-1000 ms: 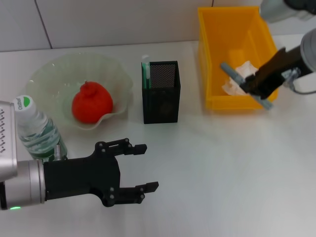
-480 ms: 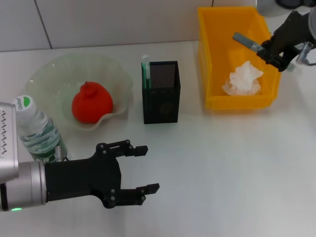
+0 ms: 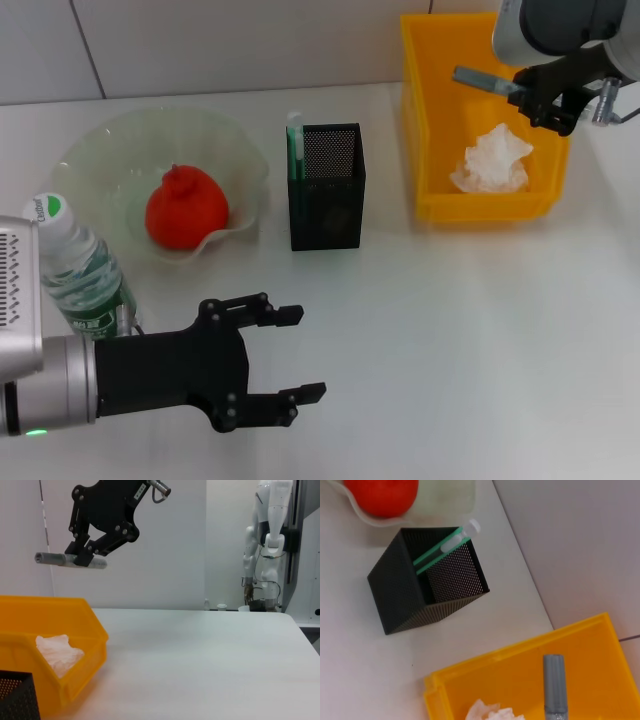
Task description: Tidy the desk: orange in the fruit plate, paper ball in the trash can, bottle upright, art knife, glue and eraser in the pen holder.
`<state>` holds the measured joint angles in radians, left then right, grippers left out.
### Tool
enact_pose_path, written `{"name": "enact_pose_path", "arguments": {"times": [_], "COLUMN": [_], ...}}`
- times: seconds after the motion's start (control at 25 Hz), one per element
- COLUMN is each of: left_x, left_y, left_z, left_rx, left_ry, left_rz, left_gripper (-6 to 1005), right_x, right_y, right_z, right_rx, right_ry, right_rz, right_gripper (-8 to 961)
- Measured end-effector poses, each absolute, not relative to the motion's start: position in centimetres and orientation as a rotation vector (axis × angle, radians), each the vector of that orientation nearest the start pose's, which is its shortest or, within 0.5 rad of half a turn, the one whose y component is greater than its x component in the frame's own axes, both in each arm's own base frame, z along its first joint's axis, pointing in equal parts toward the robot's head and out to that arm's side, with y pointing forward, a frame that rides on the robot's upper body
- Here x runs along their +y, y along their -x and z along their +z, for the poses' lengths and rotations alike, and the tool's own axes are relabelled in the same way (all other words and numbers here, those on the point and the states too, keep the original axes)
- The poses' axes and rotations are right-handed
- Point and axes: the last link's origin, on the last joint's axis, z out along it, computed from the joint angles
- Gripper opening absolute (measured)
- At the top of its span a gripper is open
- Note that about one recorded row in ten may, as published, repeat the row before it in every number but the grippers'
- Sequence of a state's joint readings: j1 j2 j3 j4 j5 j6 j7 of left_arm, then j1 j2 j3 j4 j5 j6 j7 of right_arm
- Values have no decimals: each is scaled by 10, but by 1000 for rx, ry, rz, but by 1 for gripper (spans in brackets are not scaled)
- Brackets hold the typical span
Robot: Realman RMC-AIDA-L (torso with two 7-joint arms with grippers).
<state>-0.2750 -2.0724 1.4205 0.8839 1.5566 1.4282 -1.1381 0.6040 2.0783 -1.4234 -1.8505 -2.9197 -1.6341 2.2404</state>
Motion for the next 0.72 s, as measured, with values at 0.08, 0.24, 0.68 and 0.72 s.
{"name": "enact_pose_path", "arguments": {"times": [0.08, 0.24, 0.68, 0.72], "left_x": [271, 271, 271, 271], "left_y": [232, 231, 230, 230], "left_z": [-52, -53, -54, -54], "left_rx": [-74, -68, -70, -73], "left_ry": [2913, 2915, 2920, 2920], "left_rz": [-706, -708, -708, -709], "left_gripper": [775, 775, 774, 774], "right_x": [361, 358, 347, 346], "right_y": [-109, -110, -113, -115], "right_z": [79, 76, 90, 92], "right_rx": [71, 180, 433, 461], "right_ry": [2335, 2364, 2433, 2438], "right_rz": [-623, -354, 356, 419], "right_gripper": [114, 114, 114, 114]}}
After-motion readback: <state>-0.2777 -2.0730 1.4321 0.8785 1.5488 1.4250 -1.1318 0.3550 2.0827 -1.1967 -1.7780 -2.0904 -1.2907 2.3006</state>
